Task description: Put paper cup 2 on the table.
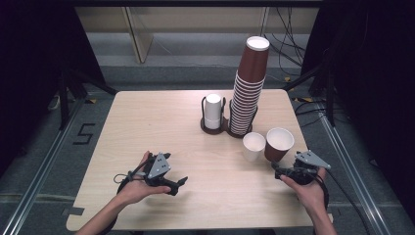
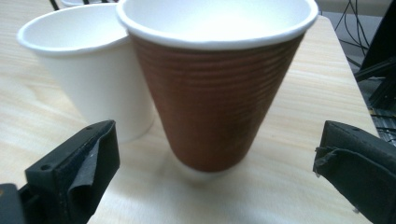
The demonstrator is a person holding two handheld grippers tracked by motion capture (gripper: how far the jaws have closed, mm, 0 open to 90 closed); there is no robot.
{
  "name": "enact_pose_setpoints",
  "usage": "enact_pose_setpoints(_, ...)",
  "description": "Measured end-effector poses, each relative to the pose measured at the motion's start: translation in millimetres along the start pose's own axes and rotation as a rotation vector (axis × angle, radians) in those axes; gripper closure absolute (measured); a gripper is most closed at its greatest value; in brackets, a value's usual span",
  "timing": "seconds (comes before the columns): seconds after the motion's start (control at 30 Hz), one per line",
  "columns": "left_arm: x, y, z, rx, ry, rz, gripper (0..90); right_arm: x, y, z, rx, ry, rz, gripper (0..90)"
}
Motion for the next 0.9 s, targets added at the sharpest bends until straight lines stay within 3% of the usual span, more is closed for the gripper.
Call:
enact_pose_setpoints(0.13,0.7,0.7,-0.2,0.000,0.006,0.012,0.0,4.3,-4.0,13.4,-0.012,-0.024,-0.021,0.4)
enact_pose_setpoints(0.2,0.8,0.4,0.2,-0.001,0.007,0.011,0.0,6.3,-3.3,16.8,-0.011,0.003,0.004,0.4)
enact_pose_setpoints(0.23,0.8,0.1,0.8,-0.004,0.003,0.009,0.0,7.7,-6.5,20.6,-0.001,-0.003,-0.028,0.4)
enact_pose_setpoints(0.27,1.0,-0.2,0.9,-0.002,0.000,0.009,0.0,8.4,-4.2,21.9,0.002,0.013,0.012,0.3)
enact_pose_setpoints(0.3,1.4,-0.2,0.7,-0.005,0.002,0.010,0.0,9.7,-8.1,25.2,-0.004,0.003,-0.030,0.3)
enact_pose_setpoints(0.33,1.7,-0.3,0.3,-0.005,0.005,0.013,0.0,10.8,-7.1,26.4,-0.008,0.010,-0.002,0.4)
enact_pose_setpoints(0.37,2.0,-0.4,0.0,-0.003,0.006,0.014,0.0,12.1,-9.4,29.2,0.000,0.006,-0.022,0.3)
enact_pose_setpoints(0.47,2.2,-0.3,0.1,-0.005,0.007,0.014,0.0,12.8,-9.9,34.1,-0.006,0.015,-0.006,0.4)
enact_pose_setpoints(0.53,2.0,-0.3,1.0,-0.006,0.004,0.013,0.0,13.0,-13.3,37.4,-0.005,0.030,-0.023,0.4)
enact_pose_setpoints(0.6,1.9,-0.7,1.5,-0.010,0.006,0.011,0.0,14.4,-14.3,39.8,0.006,0.043,-0.014,0.4)
enact_pose_setpoints(0.63,1.9,-0.7,1.8,-0.014,0.008,0.011,0.0,15.5,-17.4,41.3,0.004,0.050,-0.044,0.4)
enact_pose_setpoints(0.7,1.8,-1.1,1.7,-0.019,0.012,0.010,0.0,17.5,-17.6,41.8,-0.010,0.048,-0.030,0.4)
enact_pose_setpoints(0.73,1.9,-0.8,1.3,-0.018,0.016,0.014,0.0,18.1,-16.5,40.6,-0.003,0.063,-0.015,0.6)
enact_pose_setpoints(0.77,1.9,-0.7,1.2,-0.015,0.015,0.014,0.0,18.6,-18.2,40.9,0.015,0.063,-0.028,0.7)
enact_pose_setpoints(0.8,1.9,-0.7,1.0,-0.014,0.017,0.014,0.0,18.5,-16.6,40.8,0.003,0.064,-0.004,0.8)
enact_pose_setpoints(0.9,2.0,-0.2,-1.1,-0.017,0.034,0.017,0.0,19.1,-17.0,41.0,0.008,0.073,-0.017,2.4)
Point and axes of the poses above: each handheld gripper's, and its own axes: z roughly backward along the jaws, x roughly out of its underside, y roughly to its right, the point moved 2 cm from there along -z, roughly forward along the jaws, and after that the axes turned 2 degrees about z, right-handed, at the moved point
